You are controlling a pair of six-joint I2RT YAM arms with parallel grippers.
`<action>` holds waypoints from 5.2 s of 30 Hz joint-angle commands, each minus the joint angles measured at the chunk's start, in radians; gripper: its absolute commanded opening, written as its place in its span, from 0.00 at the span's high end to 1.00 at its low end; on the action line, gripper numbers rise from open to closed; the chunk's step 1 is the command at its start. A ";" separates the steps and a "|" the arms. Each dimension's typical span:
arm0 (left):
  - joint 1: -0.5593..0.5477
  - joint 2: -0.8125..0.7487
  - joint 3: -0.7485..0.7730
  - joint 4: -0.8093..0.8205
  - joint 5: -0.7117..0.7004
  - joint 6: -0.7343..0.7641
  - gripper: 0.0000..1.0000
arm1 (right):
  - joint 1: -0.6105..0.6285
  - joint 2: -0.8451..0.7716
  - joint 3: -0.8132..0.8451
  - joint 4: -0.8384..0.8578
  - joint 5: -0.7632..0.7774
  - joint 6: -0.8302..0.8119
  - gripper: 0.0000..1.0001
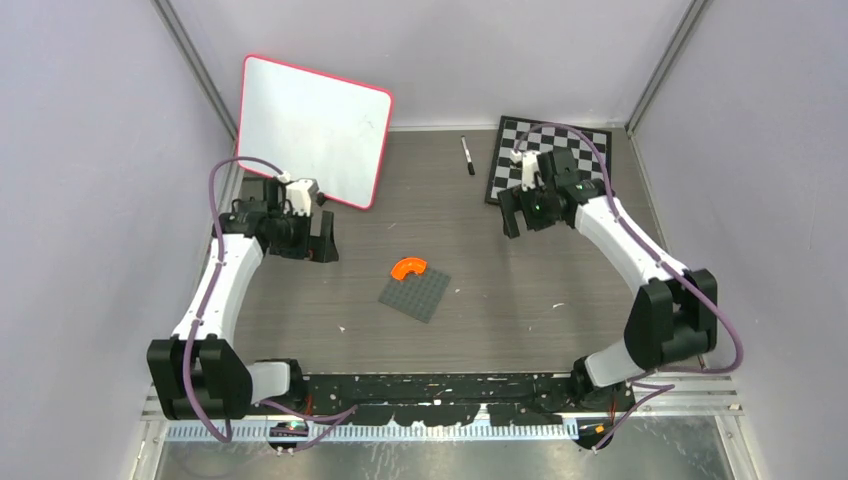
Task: Write a sentence on the whiteboard
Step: Pick up the whiteboard marker at the center of the board, then move the whiteboard to the center of the board.
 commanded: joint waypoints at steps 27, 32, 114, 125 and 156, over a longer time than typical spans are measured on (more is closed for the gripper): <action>0.001 -0.103 -0.042 0.120 -0.064 -0.068 0.00 | 0.088 1.084 1.249 0.103 0.250 0.223 0.46; 0.002 -0.101 -0.043 0.128 -0.070 -0.067 0.00 | 0.090 1.171 1.335 0.092 0.250 0.209 0.48; 0.061 0.839 0.517 0.457 -0.005 0.289 0.56 | -0.231 -0.274 0.290 -0.467 -0.082 0.051 1.00; 0.027 0.857 0.542 0.422 -0.035 0.320 0.71 | -0.262 -0.272 0.297 -0.467 -0.084 0.043 1.00; -0.553 0.758 0.447 0.422 -0.282 -0.009 1.00 | -0.371 -0.351 0.259 -0.496 -0.105 -0.012 1.00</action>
